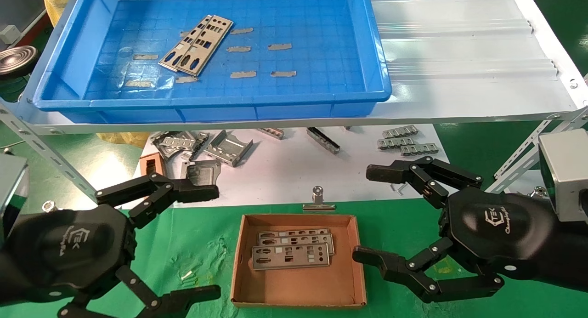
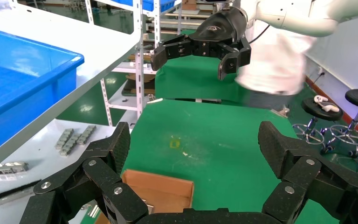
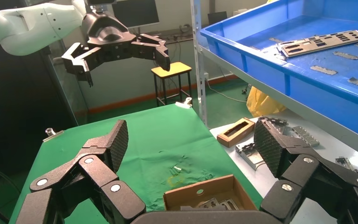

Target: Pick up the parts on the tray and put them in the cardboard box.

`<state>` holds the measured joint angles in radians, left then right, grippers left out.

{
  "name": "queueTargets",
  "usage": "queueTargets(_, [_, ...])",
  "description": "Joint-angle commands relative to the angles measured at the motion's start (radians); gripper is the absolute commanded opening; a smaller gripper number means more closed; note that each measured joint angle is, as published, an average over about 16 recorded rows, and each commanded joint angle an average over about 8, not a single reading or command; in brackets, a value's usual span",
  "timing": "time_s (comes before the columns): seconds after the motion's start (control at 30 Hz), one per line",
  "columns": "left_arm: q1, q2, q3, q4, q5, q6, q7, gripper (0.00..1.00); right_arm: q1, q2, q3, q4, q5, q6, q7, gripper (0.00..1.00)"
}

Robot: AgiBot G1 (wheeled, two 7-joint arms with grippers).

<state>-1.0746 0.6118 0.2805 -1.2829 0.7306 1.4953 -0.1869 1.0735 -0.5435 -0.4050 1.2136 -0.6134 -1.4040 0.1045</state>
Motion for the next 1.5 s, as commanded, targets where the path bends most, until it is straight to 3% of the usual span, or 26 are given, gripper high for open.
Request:
queueTargets(0.03, [0.0, 0.0, 0.0, 0.0, 0.0, 0.0, 0.0, 1.0, 0.0, 0.0, 0.0, 0.0, 0.0, 0.0, 0.0, 1.0])
queueTargets(1.5, [-0.001, 0.001, 0.002, 0.002, 0.001, -0.001, 0.001, 1.0, 0.0, 0.0, 0.0, 0.0, 0.0, 0.0, 0.0, 1.0])
